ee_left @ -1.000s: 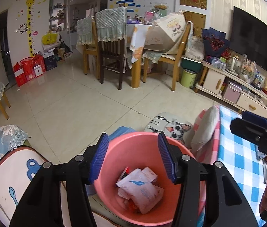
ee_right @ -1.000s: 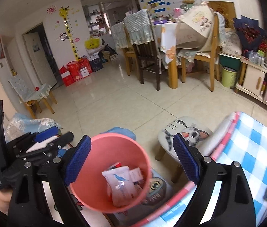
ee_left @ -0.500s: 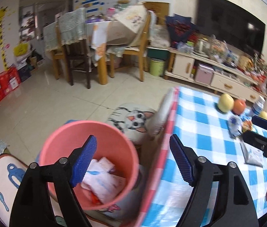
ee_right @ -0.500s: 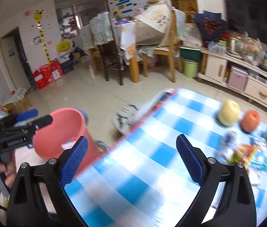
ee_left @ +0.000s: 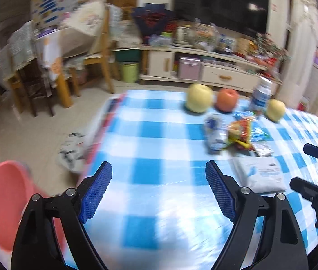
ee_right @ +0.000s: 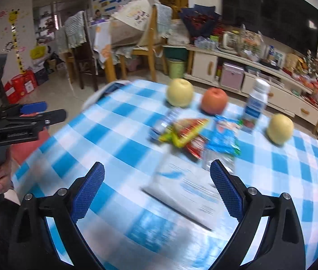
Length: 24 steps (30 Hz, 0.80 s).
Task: Collect trash
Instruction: 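Move both grippers back over the table toward the remaining wrappers, then grasp the white Magicday bag with the left gripper while the right approaches the white wipes pack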
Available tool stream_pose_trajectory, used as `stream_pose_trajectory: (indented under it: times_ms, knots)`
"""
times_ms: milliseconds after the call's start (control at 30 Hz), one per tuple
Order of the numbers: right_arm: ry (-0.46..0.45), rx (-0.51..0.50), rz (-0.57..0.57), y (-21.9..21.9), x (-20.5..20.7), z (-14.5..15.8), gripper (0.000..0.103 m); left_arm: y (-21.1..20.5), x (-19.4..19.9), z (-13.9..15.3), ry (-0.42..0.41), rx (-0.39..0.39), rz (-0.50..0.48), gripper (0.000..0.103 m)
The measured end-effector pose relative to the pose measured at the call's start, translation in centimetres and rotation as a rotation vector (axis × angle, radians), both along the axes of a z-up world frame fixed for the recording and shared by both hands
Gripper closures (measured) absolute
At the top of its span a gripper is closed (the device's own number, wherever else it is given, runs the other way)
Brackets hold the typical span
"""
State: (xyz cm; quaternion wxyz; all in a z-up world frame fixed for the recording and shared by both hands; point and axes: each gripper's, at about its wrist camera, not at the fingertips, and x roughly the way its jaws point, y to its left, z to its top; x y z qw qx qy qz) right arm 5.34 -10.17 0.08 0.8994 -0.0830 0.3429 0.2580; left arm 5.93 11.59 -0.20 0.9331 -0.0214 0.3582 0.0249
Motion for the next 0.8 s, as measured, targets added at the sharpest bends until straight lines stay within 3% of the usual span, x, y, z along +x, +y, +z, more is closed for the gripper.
stream_pose_trajectory:
  times_ms: [67,267,567,800]
  knots:
    - [-0.002,-0.013,-0.011,-1.1,-0.2,-0.5,0.008,-2.4,1.9,-1.0,0.001,0.022,-0.034,0.019]
    - [0.024,-0.009,-0.03,-4.0,0.5,-2.9,0.008,-5.8,6.7,-3.2,0.027,-0.012,-0.063,0.019]
    - [0.072,0.02,-0.04,-5.7,2.2,-5.9,0.008,-8.8,11.5,-5.6,0.051,0.018,-0.097,0.019]
    - [0.074,0.031,-0.025,-5.9,2.5,-6.0,0.008,-8.8,15.1,-7.5,0.094,0.026,-0.075,0.02]
